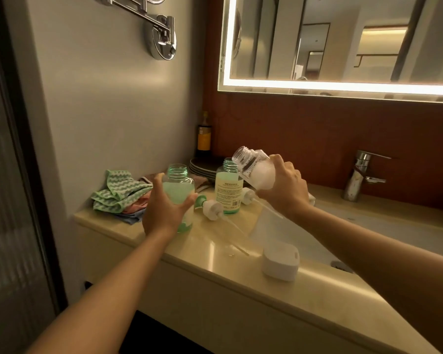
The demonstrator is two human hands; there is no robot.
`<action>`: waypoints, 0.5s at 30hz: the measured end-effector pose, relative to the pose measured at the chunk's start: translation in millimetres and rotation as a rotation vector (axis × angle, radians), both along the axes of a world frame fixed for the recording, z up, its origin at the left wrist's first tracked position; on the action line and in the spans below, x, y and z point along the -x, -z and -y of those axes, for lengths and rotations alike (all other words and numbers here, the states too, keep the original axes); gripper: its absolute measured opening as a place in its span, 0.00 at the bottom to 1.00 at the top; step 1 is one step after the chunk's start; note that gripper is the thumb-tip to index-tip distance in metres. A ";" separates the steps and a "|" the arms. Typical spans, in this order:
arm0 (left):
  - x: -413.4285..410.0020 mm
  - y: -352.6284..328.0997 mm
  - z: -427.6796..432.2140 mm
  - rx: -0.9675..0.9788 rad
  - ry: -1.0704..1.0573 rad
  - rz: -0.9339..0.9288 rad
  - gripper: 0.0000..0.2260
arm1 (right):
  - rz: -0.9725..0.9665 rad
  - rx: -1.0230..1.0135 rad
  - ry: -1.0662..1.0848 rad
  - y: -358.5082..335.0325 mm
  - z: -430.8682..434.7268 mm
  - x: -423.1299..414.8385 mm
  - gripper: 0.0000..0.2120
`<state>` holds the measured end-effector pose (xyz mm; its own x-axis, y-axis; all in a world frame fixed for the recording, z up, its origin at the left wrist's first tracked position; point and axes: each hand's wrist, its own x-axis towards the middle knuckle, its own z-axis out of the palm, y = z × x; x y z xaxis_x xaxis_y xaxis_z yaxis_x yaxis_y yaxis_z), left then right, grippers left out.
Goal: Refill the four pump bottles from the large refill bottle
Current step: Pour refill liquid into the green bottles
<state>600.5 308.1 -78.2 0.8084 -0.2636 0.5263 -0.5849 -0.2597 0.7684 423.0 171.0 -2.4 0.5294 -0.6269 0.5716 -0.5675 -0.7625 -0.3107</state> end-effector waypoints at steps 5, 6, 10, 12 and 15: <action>-13.6 -7.4 4.0 -0.027 -0.129 0.129 0.48 | -0.003 -0.032 0.033 9.5 16.0 4.8 0.34; -12.7 -7.1 4.6 -0.013 -0.175 0.269 0.47 | -0.003 -0.043 0.036 11.1 18.5 4.9 0.34; 9.4 -4.2 20.2 0.080 -0.103 0.600 0.35 | -0.008 -0.067 0.041 17.3 25.4 4.0 0.35; 27.2 -6.7 35.1 0.104 0.053 0.464 0.28 | -0.007 -0.075 0.041 20.4 27.7 2.4 0.34; 37.4 -12.2 62.9 0.048 0.176 0.190 0.32 | 0.009 -0.105 0.041 25.1 31.3 1.9 0.34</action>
